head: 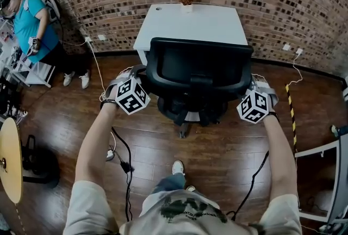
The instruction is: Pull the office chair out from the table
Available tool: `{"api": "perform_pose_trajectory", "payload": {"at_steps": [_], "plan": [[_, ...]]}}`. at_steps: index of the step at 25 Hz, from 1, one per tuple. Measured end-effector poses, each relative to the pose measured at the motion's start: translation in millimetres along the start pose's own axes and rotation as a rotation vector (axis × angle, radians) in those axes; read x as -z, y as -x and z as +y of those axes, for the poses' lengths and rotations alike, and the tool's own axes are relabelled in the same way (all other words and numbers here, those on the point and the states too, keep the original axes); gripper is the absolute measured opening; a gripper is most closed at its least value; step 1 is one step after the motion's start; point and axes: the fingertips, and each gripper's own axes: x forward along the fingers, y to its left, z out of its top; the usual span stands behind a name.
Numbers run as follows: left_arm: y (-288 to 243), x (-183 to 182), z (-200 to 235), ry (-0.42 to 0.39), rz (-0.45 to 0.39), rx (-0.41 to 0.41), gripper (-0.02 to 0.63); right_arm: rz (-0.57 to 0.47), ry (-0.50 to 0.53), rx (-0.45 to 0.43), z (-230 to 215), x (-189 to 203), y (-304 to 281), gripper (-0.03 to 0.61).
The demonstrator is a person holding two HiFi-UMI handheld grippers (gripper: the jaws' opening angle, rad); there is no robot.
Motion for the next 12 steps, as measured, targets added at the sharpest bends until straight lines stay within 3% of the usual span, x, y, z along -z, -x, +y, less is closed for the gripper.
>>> {"api": "perform_pose_trajectory", "payload": {"at_steps": [12], "plan": [[66,-10,-72,0.01,0.025,0.004,0.298,-0.017,0.009,0.017,52,-2,80,0.21]]}}
